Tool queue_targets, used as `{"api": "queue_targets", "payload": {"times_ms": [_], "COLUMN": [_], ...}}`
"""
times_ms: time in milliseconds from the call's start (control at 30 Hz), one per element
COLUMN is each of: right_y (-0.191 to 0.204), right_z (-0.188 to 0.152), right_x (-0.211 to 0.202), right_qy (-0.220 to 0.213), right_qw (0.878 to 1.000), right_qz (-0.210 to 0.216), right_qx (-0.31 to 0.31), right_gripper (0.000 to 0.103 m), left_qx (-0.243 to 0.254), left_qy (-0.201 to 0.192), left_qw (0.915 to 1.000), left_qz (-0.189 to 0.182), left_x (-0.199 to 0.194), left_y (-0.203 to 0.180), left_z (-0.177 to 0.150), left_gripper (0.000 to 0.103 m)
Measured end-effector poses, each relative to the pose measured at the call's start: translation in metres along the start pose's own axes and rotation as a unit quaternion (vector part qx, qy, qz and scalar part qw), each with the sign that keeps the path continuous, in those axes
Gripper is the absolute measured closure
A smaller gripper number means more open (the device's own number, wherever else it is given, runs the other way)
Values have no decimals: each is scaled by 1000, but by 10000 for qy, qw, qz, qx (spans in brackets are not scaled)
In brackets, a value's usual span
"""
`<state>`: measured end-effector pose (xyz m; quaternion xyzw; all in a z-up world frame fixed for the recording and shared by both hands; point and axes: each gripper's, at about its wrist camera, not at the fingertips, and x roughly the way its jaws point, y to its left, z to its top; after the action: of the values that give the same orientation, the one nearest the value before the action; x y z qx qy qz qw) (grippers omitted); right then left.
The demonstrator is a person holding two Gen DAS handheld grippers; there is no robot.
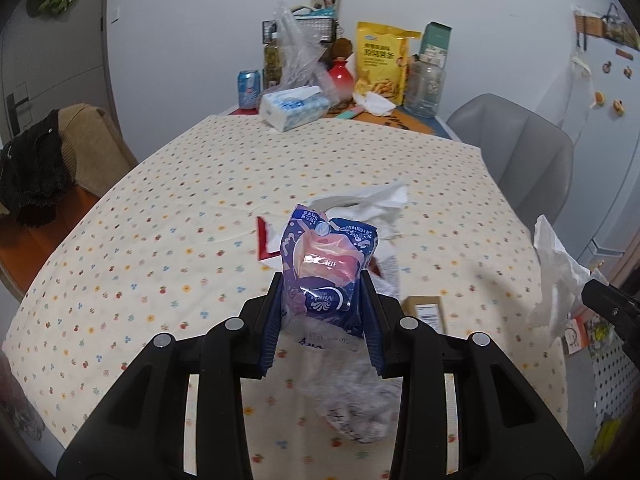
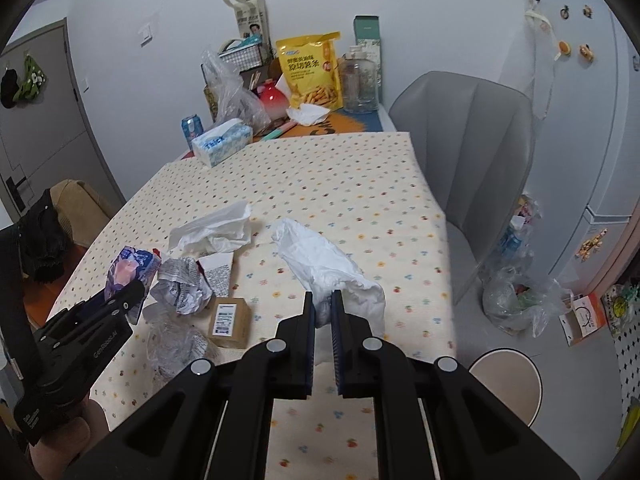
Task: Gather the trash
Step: 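Carry the tissue pack and glove in both tools over to the trash bin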
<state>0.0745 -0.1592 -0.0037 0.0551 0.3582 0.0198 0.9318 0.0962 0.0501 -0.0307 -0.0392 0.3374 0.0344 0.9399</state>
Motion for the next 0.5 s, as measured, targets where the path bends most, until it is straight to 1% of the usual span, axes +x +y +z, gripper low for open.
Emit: {"api": "queue_targets", "payload": {"times_ms": [267, 500], "right_y": [-53, -109], "right_z": [-7, -18], "right_x": [-27, -44], "right_qy": [-197, -314], "right_qw": [9988, 9956], "right_qz": [-246, -459], "right_qx": [363, 752], "right_gripper": [94, 94], "left_qx": [411, 814], "left_qy": [-124, -74], "left_qw": [9987, 9953], "left_qz": [-278, -518], "left_x": [-14, -14], "left_y": [-58, -120], "left_z": [2, 1], "left_gripper": [67, 67]}}
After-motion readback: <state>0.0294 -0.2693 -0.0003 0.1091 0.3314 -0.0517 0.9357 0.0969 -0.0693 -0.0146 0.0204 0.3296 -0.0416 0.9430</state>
